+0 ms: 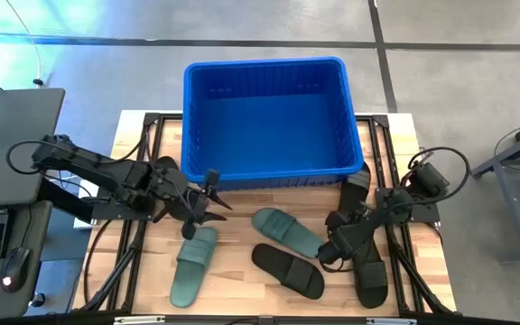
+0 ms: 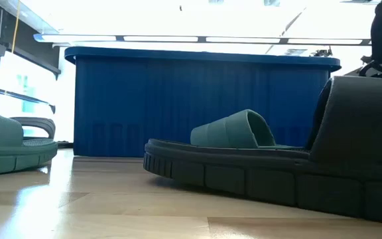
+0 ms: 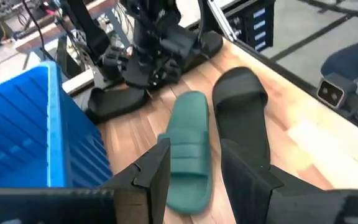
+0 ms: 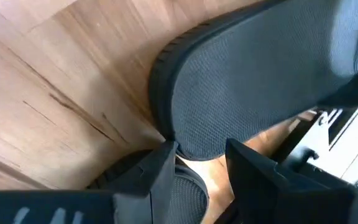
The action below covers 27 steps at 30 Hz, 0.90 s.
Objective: Pick and place slides into bin
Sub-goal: Put the black slipper into the blue bin
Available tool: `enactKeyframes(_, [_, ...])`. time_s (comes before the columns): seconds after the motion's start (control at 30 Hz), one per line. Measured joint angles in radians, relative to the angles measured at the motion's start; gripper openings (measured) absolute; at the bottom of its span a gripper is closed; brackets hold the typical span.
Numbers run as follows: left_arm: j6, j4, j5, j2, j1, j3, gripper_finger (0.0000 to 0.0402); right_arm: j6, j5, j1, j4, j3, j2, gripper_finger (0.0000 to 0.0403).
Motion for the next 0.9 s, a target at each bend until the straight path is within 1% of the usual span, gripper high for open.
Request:
enactKeyframes(0.07, [0.000,-0.010,0.000,0.002,0.000,-0.001,0.0127,0.009,-0.004,-0.014,-0.019,0.009,0.002,0.0139])
enactKeyframes(0.2, [0.000,-0.015,0.003,0.015,0.000,-0.001,0.0127,0.013,0.050,-0.018,-0.073,0.034,0.005,0.0139])
enactKeyframes(0.27, [0.000,-0.004,0.002,0.018,0.000,-0.001,0.0127,-0.015,0.049,-0.018,-0.049,0.032,0.005,0.0139])
enactKeyframes(0.37, [0.000,-0.011,0.002,0.025,0.000,0.000,0.0127,-0.046,0.000,-0.032,0.024,0.012,0.005,0.0139])
enactKeyframes(0.43, [0.000,-0.006,0.002,0.027,0.000,0.000,0.0127,-0.056,-0.006,-0.038,0.064,-0.004,0.005,0.0139])
enactKeyframes(0.5, [0.000,-0.008,0.003,0.032,0.000,0.000,0.0127,-0.056,0.009,-0.043,0.084,-0.017,0.005,0.0139])
enactKeyframes(0.7, [0.000,-0.012,0.002,0.032,0.000,0.000,0.0127,-0.060,0.027,-0.068,0.072,-0.024,0.005,0.0139])
enactKeyframes(0.77, [0.000,-0.010,0.000,0.032,0.000,0.000,0.0127,-0.063,0.048,-0.074,0.070,-0.024,0.005,0.0138])
enactKeyframes(0.9, [0.000,-0.011,0.000,0.032,0.000,0.000,0.0127,-0.067,0.062,-0.089,0.070,-0.024,0.005,0.0120])
